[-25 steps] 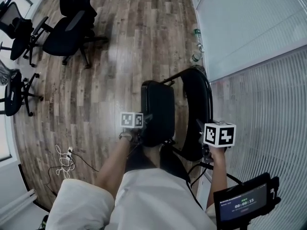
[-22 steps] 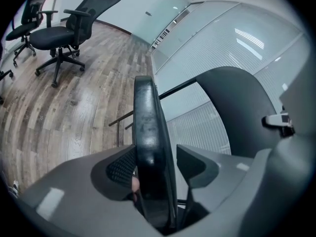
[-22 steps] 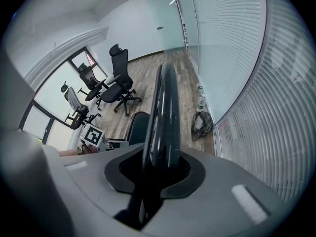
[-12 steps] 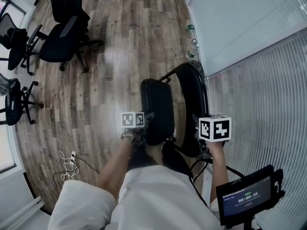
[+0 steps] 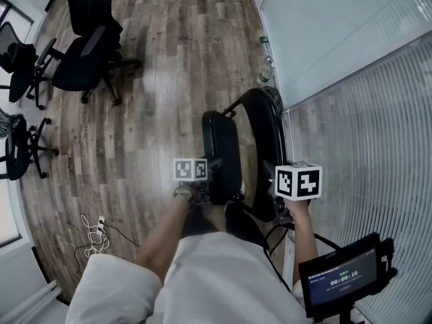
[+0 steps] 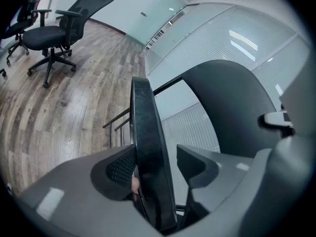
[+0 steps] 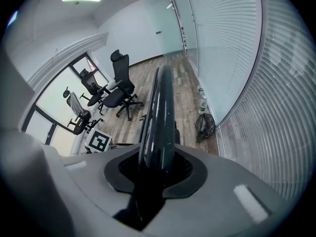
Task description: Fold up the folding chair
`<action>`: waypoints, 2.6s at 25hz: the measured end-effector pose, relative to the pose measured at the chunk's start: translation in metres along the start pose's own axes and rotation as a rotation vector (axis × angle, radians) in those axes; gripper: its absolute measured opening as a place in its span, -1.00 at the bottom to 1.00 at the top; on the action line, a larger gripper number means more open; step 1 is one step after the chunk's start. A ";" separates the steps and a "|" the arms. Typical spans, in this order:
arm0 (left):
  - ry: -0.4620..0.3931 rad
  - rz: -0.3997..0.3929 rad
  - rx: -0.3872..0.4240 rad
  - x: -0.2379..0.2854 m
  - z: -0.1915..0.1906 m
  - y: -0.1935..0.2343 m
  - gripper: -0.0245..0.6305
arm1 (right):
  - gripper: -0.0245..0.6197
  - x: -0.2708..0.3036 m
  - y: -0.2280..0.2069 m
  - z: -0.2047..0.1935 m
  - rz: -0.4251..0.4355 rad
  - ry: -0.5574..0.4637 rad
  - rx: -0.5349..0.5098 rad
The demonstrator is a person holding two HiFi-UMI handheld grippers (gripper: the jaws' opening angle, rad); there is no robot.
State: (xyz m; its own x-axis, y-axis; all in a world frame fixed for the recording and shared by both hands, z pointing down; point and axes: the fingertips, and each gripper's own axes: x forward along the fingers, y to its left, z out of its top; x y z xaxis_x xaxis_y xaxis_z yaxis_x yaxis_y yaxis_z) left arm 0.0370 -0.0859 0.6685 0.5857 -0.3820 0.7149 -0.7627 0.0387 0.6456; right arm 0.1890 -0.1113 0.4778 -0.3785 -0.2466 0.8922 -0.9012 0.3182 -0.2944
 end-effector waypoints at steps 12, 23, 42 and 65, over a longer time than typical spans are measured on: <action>0.024 -0.019 0.056 0.013 0.001 -0.025 -0.14 | -0.65 -0.003 0.005 0.001 0.043 -0.026 0.003; 0.078 -0.010 0.127 0.024 -0.001 -0.043 -0.14 | -0.61 -0.003 0.008 0.001 -0.001 -0.024 -0.035; 0.074 -0.029 0.134 0.036 0.001 -0.061 -0.14 | -0.57 -0.003 0.017 0.005 0.018 -0.032 -0.016; 0.088 -0.087 0.164 0.058 0.000 -0.093 -0.12 | -0.46 0.001 0.035 0.004 0.046 -0.038 -0.026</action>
State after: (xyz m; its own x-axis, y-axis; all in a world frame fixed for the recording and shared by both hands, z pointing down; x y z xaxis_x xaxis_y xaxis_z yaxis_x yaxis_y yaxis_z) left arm 0.1418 -0.1114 0.6501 0.6674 -0.2950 0.6838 -0.7386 -0.1445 0.6585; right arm 0.1565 -0.1043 0.4676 -0.4277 -0.2657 0.8640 -0.8771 0.3532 -0.3255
